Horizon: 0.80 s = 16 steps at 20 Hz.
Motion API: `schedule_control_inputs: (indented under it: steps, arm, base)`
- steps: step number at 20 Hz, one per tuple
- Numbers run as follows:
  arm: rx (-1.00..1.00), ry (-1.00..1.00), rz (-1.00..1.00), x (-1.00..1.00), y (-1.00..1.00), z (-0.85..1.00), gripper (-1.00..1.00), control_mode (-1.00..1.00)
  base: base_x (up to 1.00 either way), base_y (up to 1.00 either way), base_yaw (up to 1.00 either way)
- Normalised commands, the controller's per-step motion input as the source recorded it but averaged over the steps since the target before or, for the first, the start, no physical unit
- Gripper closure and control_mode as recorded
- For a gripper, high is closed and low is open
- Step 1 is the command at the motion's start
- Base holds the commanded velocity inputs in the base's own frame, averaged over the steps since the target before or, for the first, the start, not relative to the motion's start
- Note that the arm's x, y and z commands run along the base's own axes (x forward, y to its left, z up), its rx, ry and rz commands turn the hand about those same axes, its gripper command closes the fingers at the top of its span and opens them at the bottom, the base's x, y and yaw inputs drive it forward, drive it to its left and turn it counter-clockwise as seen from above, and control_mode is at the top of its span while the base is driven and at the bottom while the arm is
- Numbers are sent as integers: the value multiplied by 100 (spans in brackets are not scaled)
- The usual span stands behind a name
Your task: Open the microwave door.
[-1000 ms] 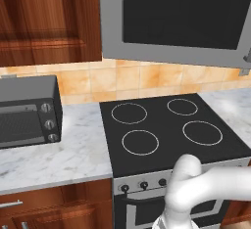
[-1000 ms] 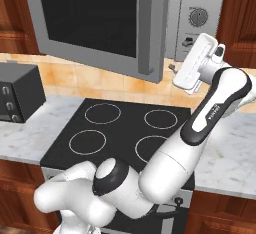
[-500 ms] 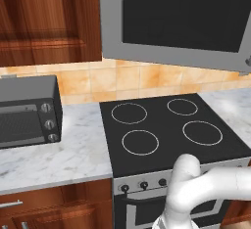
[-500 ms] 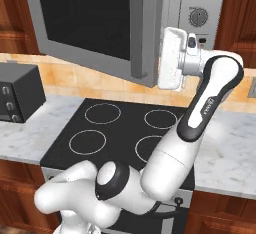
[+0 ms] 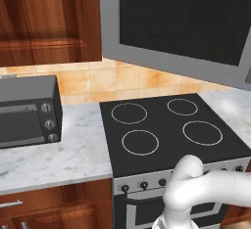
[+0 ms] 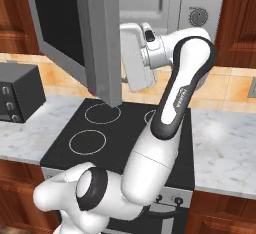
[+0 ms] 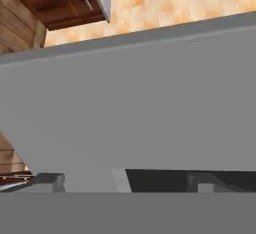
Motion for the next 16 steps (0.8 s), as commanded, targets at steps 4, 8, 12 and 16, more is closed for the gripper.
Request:
schedule_control_inputs:
  steps: [4, 8, 12, 16]
  arm:
    - [-7, -33, 19, -100, 88, 1, -100, -100]
    - [0, -35, 13, -78, 100, 0, -100, -100]
    - [0, -29, 3, -15, 100, 0, -100, -100]
    - [6, -18, 0, 9, 100, 0, -100, -100]
  base:
    - [0, 0, 0]
    - [0, 0, 0]
    - [0, 0, 0]
    - [0, 0, 0]
